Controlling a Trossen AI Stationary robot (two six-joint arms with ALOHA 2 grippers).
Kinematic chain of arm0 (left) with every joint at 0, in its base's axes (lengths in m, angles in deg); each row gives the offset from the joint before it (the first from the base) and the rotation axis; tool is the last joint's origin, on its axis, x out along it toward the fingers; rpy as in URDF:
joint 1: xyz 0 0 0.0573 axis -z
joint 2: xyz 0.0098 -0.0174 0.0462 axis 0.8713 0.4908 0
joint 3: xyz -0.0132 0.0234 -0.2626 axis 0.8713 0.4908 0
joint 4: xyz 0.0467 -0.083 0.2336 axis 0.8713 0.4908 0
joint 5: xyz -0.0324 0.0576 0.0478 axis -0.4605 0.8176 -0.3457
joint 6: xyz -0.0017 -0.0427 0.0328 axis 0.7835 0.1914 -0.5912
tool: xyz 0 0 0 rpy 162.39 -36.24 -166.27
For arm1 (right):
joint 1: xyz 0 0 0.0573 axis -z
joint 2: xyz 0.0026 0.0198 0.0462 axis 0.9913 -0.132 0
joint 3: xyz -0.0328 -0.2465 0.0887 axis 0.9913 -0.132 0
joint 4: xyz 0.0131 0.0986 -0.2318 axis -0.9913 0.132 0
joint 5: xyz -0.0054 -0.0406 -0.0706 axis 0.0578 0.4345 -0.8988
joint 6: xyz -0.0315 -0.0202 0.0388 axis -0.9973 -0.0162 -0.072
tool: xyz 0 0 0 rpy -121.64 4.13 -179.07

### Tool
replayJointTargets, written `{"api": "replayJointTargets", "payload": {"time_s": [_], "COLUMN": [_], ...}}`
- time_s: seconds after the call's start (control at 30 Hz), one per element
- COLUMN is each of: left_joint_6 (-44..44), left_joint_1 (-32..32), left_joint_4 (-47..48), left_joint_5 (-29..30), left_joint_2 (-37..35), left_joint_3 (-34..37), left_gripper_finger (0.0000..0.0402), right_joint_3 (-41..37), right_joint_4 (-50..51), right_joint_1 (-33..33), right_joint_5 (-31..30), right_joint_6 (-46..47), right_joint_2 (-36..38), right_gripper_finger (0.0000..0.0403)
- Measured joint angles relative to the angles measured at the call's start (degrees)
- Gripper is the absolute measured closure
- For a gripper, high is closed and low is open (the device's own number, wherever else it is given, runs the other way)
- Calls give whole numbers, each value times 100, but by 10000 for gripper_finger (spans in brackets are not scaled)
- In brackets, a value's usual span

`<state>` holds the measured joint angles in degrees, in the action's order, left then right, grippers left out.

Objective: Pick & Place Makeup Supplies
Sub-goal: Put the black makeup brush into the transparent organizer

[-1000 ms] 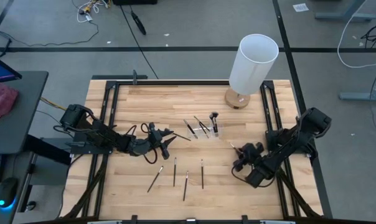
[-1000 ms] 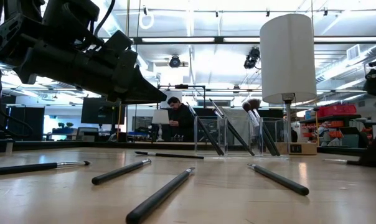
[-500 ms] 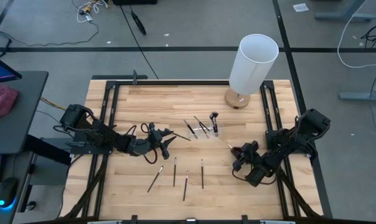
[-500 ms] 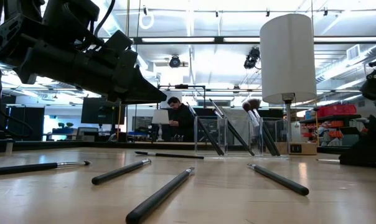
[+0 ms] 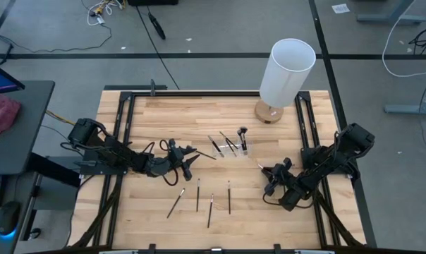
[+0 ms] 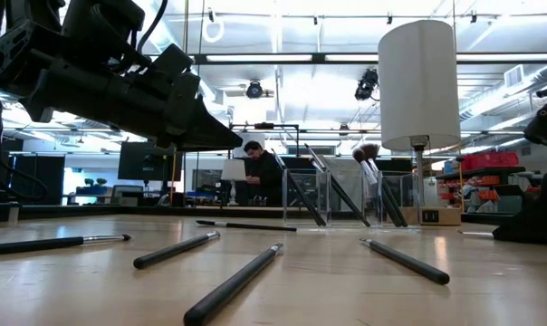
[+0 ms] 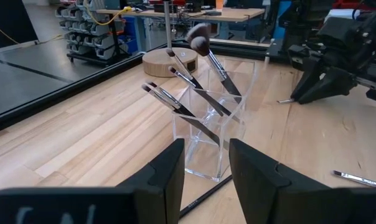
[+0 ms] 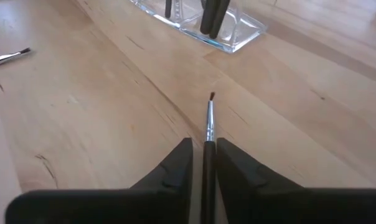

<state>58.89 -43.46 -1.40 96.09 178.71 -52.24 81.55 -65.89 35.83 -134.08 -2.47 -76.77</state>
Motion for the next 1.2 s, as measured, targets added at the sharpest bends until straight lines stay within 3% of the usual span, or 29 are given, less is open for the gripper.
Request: {"api": "replayJointTargets", "payload": {"time_s": [0.47,0.97,1.2], "left_joint_6": [11,109,138], "left_joint_1": [2,2,2], "left_joint_4": [0,-2,-1], "left_joint_5": [0,0,-30], "left_joint_2": [0,0,0], "left_joint_3": [0,0,0], "left_gripper_finger": [273,273,273], "right_joint_3": [-68,-79,-411], "right_joint_4": [125,801,147], "right_joint_1": [-380,-1163,-1139], "right_joint_5": [-55,-138,-492], "right_joint_6": [107,1372,1342], "right_joint_2": [-20,-22,-111], "right_gripper_finger": [281,290,328]}}
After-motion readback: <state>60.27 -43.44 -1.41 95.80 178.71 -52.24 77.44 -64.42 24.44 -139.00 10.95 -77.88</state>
